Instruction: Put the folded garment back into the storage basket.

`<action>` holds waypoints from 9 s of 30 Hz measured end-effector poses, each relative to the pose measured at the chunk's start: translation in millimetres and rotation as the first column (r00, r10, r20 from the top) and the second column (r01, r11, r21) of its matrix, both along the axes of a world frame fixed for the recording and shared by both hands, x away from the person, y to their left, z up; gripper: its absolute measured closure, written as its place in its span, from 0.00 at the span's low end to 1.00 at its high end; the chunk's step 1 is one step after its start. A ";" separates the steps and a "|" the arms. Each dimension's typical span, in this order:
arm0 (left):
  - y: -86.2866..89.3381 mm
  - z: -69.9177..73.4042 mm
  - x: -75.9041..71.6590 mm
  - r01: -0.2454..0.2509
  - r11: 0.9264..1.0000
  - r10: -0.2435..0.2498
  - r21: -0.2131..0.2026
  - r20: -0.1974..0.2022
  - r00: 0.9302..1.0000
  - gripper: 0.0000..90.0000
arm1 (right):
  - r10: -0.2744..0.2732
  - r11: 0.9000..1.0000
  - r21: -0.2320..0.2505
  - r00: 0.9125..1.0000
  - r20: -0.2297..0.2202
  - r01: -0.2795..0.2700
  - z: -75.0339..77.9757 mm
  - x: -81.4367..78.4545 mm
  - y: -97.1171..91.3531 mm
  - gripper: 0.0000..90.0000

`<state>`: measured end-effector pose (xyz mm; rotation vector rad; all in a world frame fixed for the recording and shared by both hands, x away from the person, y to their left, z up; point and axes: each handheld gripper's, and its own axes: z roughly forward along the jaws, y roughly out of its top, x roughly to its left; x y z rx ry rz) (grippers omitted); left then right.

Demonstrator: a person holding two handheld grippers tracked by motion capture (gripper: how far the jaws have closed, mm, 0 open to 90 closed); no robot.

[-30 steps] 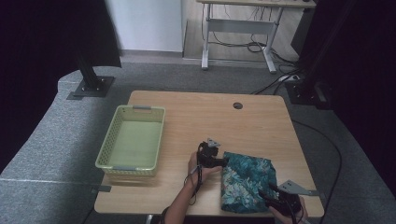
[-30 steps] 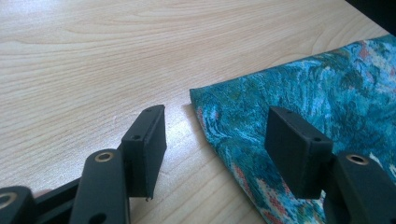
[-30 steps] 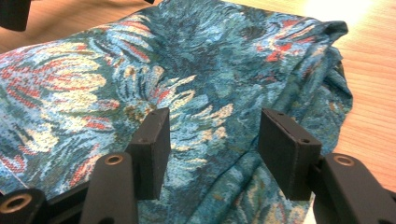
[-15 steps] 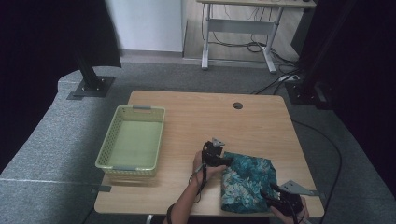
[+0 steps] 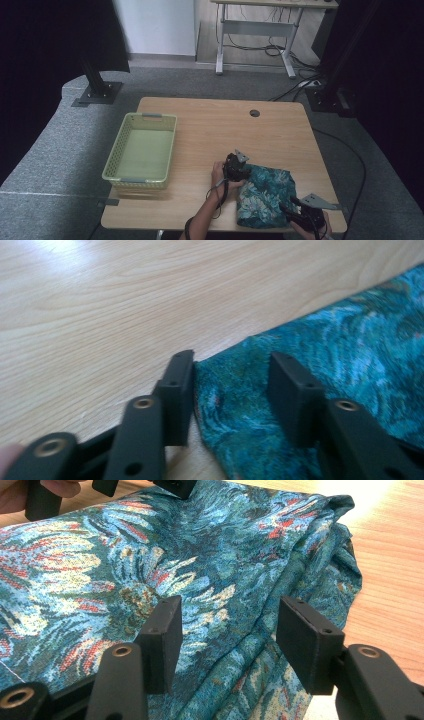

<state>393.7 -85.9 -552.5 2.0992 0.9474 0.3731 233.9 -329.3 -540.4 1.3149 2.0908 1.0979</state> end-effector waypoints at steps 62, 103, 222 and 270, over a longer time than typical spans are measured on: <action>14.3 25.5 -20.7 0.087 0.978 -0.085 -0.189 0.019 0.996 0.91 | -0.139 0.989 0.030 0.987 -0.077 0.141 0.9 -11.5 4.2 0.29; 21.2 26.9 -23.9 0.074 0.978 -0.071 -0.195 0.022 0.997 0.91 | -0.161 0.985 -0.077 0.975 -0.150 0.151 -7.5 -10.2 16.9 0.50; 92.5 121.6 -34.2 0.075 0.969 -0.039 -0.237 0.152 0.988 0.91 | 0.209 0.801 0.559 0.975 0.075 -0.214 51.3 14.0 32.0 0.92; 161.1 149.1 -42.4 -0.006 0.979 0.049 -0.206 0.203 0.978 0.91 | 0.284 0.757 0.583 0.952 0.113 -0.295 72.7 39.3 93.9 0.92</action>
